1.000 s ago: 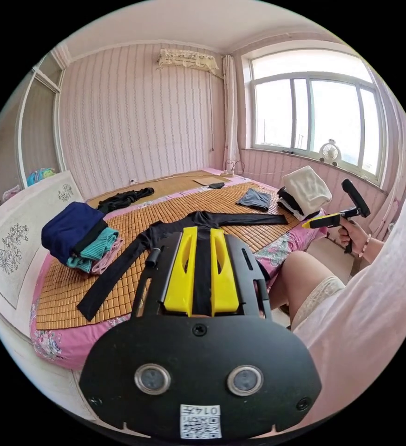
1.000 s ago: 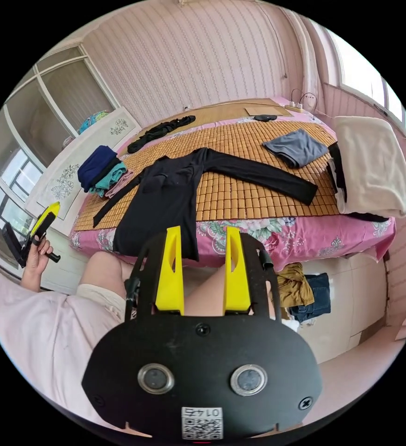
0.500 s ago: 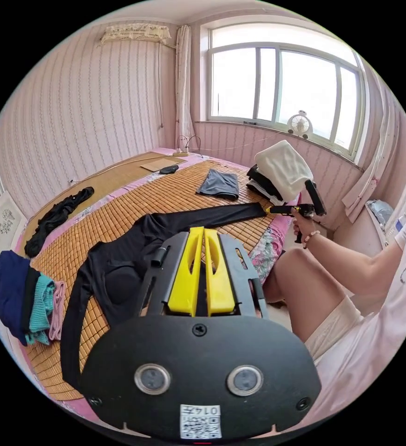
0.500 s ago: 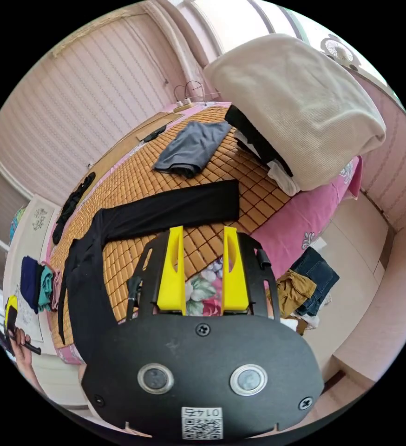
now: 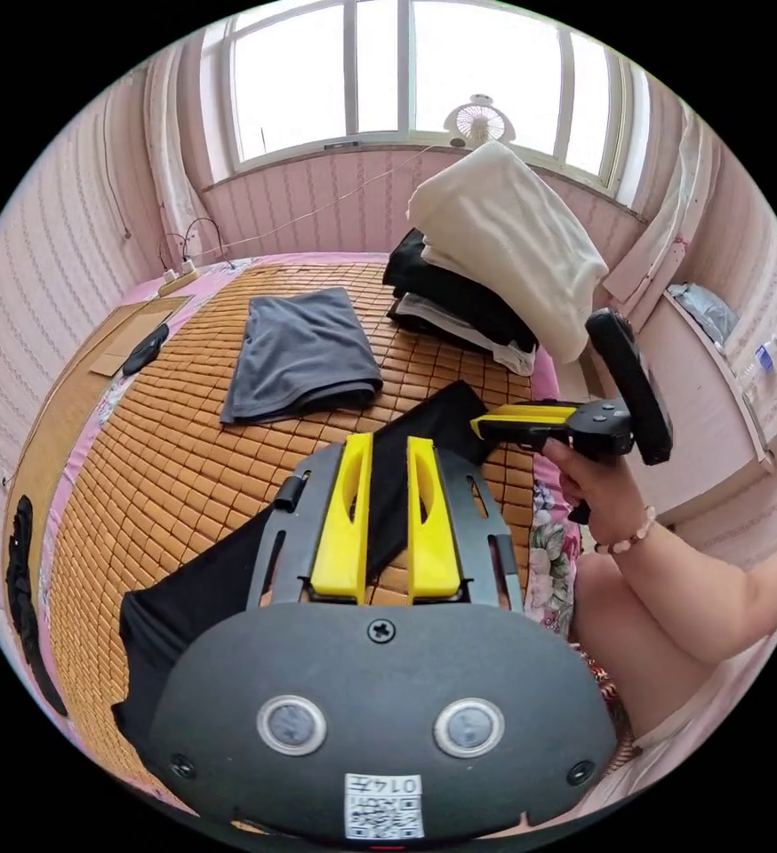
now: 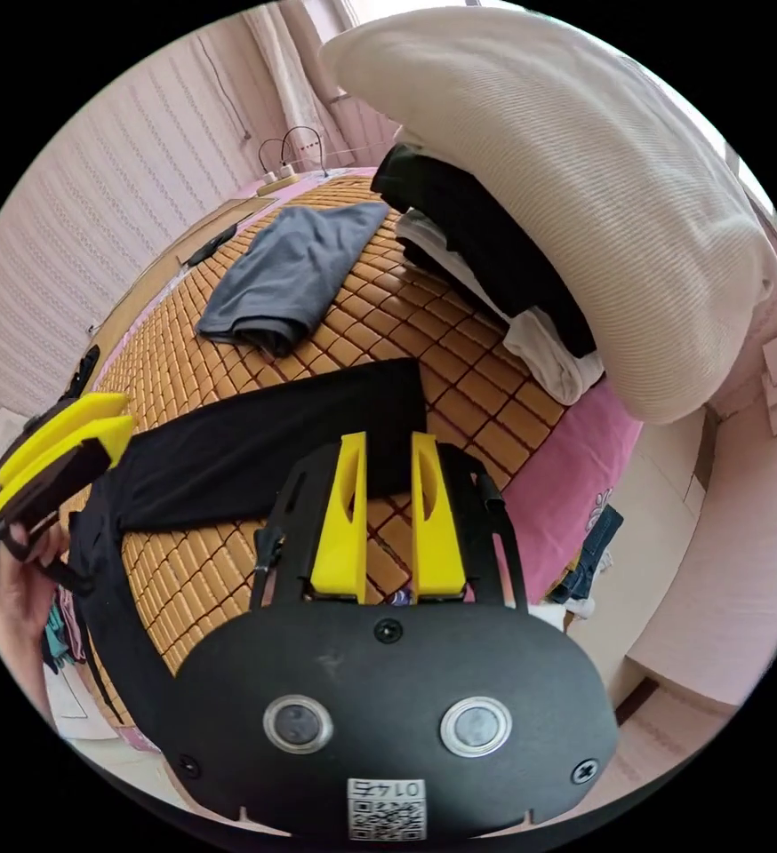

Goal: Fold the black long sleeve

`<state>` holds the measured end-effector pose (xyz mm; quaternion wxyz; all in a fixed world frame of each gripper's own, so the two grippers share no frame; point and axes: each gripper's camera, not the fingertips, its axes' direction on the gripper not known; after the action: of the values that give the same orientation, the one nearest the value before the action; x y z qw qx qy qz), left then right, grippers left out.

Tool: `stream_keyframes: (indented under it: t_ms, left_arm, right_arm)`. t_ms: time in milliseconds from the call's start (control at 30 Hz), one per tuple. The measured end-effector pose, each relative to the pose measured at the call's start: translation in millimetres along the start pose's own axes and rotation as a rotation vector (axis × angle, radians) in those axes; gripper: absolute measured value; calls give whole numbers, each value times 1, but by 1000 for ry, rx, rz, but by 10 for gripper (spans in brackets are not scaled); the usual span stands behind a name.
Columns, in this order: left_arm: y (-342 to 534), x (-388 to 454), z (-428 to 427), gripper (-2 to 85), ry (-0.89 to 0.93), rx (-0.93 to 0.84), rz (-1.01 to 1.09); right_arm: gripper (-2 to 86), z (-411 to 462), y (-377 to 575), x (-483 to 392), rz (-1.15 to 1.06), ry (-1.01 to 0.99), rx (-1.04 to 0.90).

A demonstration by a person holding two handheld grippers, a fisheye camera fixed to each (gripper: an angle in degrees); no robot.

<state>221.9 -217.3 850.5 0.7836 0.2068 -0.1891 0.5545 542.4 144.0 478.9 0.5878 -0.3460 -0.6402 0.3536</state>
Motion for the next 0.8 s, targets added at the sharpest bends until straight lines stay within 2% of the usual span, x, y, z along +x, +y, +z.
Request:
stream_keyframes:
  t_ms: [133,267,367,500,600,800]
  left_arm:
    - [-35,3,62,78,39,-66,15]
    - [-61,16,120,103,-33,-164,93]
    - [-67,18,150,87,-64,-241,123]
    - [-68,20,163,13,6,-223,107]
    - [-71,27,168,-4,-37,-224,138]
    - [-71,12,160,-9,8,-180,28]
  right_arm:
    - [92,-1,-7,16,15,-134,26]
    - [88,4,-17,25,22,-122,6]
    - [71,7,-23,33,43,-127,9]
    - [40,11,-29,35,48,-70,9]
    - [7,14,-34,37,53,-37,14]
    - [-3,14,-39,62,121,-213,58]
